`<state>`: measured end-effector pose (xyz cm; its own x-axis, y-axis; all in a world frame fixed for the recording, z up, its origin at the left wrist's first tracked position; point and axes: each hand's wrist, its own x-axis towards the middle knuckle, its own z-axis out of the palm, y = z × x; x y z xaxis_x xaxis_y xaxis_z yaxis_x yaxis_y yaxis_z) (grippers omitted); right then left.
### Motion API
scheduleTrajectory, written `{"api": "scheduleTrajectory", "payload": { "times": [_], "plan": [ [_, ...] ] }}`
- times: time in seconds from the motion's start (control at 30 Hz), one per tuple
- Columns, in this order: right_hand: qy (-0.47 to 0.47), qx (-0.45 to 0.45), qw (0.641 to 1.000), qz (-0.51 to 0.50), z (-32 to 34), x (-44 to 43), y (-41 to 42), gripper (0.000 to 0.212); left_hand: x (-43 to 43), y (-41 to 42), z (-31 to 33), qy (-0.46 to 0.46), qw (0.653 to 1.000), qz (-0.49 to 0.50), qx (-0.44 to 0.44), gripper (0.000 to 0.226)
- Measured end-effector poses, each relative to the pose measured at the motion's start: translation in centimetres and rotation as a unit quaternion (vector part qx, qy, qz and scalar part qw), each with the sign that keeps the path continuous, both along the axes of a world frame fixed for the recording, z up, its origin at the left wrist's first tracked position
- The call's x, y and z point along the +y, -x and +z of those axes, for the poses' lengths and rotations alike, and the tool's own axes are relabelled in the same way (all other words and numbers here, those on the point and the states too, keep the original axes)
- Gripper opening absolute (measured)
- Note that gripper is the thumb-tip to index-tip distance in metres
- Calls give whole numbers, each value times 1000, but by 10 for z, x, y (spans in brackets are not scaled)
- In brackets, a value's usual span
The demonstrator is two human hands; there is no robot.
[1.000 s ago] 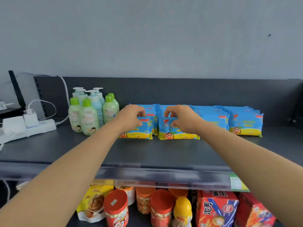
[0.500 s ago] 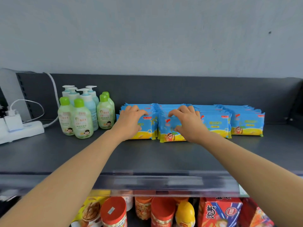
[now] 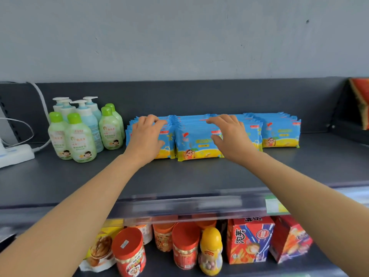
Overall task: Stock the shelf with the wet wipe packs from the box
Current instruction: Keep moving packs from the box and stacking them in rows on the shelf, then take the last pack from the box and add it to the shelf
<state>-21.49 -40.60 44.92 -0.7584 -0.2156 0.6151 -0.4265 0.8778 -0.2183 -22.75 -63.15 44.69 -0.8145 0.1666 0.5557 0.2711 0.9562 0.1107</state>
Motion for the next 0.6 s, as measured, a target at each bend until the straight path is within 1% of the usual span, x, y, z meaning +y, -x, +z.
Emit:
{"api": "scheduleTrajectory", "payload": {
  "times": [0.07, 0.13, 0.23, 0.33, 0.47, 0.6],
  "plan": [
    [21, 3, 1000, 1, -1, 15, -10, 39, 20, -9, 2, -23, 999, -17, 29, 48],
    [39, 15, 999, -5, -3, 36, -22, 35, 49, -20, 4, -45, 996, -57, 51, 39],
    [65, 37, 997, -35, -10, 78, -46, 31, 108, -41, 2, -62, 983, -154, 77, 33],
    [81, 56, 991, -95, -20, 132, -77, 28, 181, -68, -5, -57, 958, -268, 87, 30],
    [90, 53, 981, -163, -42, 216, -130, 26, 282, -105, -21, -42, 910, -405, 76, 30],
    [129, 0, 958, -255, -82, 307, -190, 24, 379, -141, -54, -28, 866, -499, -13, 28]
  ]
}}
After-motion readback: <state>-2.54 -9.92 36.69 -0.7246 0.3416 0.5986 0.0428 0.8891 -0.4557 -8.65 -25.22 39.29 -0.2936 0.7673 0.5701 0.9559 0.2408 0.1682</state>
